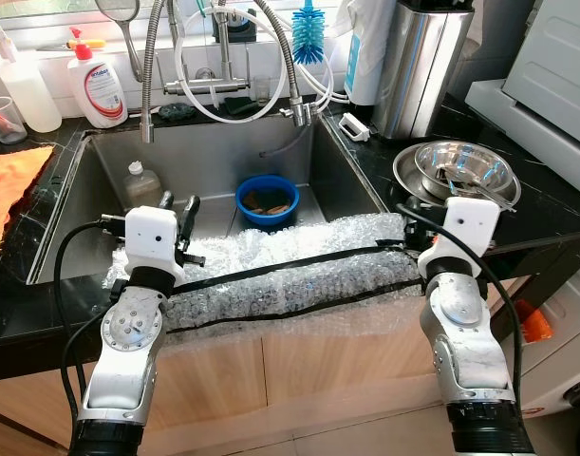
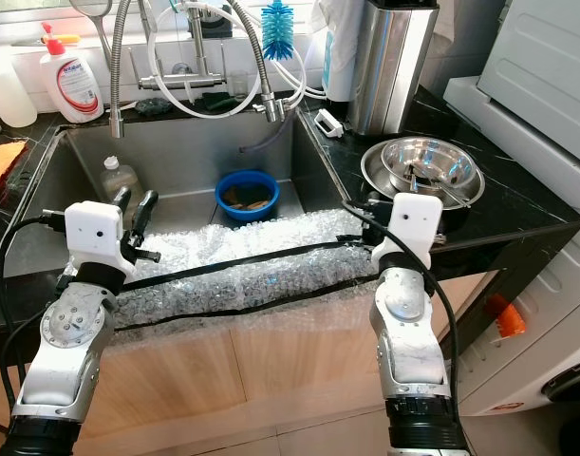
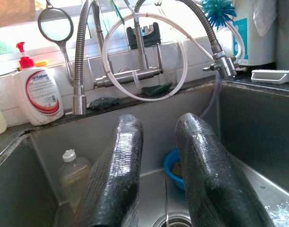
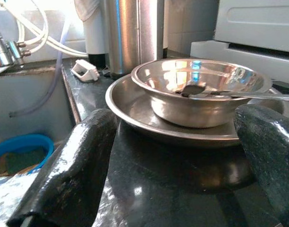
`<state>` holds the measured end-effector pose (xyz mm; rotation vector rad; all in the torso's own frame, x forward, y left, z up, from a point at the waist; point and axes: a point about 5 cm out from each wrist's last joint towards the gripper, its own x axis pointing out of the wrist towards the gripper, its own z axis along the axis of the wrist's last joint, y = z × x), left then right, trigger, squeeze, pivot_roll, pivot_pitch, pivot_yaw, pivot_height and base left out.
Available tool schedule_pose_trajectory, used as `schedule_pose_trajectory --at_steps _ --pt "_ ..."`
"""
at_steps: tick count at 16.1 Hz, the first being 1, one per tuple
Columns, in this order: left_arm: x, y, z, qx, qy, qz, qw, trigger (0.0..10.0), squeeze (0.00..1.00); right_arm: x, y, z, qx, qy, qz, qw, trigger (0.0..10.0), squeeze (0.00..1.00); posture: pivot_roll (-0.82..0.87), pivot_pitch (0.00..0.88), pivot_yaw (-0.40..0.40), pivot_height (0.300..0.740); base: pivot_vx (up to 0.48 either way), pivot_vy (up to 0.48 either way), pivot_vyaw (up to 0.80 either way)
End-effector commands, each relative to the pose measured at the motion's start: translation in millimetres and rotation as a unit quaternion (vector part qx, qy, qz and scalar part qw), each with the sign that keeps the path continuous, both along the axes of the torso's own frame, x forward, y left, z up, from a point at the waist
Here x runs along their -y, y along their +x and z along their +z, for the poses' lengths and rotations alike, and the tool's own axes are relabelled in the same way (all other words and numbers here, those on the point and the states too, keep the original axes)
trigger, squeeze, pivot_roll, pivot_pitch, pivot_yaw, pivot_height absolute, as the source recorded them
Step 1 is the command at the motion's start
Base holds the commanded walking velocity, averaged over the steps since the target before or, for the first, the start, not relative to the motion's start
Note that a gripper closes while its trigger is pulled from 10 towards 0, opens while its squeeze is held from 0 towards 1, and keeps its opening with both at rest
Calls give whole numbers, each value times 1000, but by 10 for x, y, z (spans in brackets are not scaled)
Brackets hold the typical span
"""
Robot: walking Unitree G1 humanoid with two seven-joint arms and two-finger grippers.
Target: Kitchen organization
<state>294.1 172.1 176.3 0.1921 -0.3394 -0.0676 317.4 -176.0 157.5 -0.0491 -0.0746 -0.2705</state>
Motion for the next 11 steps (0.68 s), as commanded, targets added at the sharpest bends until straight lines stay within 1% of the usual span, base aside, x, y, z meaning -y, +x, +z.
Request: schedule_pose_trajectory --at_steps 1,5,6,7,8,9,10,11 --pt "-9 -1 -21 -5 6 6 1000 10000 0 22 12 55 13 2 -8 1000 10000 0 -3 0 -5 740 0 0 0" --pt "3 -5 -24 -5 7 3 1000 10000 0 50 35 103 27 3 -18 999 10000 0 -4 0 -2 740 0 0 0" --pt "4 -6 -24 -5 7 2 1000 10000 0 58 43 108 29 3 -19 999 8706 0 -4 0 -3 740 0 0 0" --pt "4 -8 -23 -4 8 2 1000 10000 0 68 49 110 29 1 -20 999 3451 0 -2 0 -2 740 0 0 0" --pt "2 -11 -25 -4 8 2 1000 10000 0 82 61 113 29 2 -25 999 0 0 -5 0 0 740 0 0 0" --pt "1 -16 -29 -5 8 1 1000 10000 0 85 70 116 30 2 -27 999 0 0 -3 0 0 740 0 0 0" --pt "1 -19 -33 -6 9 0 1000 10000 0 71 89 123 30 2 -26 999 10000 0 -1 0 0 740 0 0 0" --pt "-1 -21 -35 -6 9 0 1000 10000 0 69 97 126 30 2 -26 999 10000 0 0 0 1 740 0 0 0"
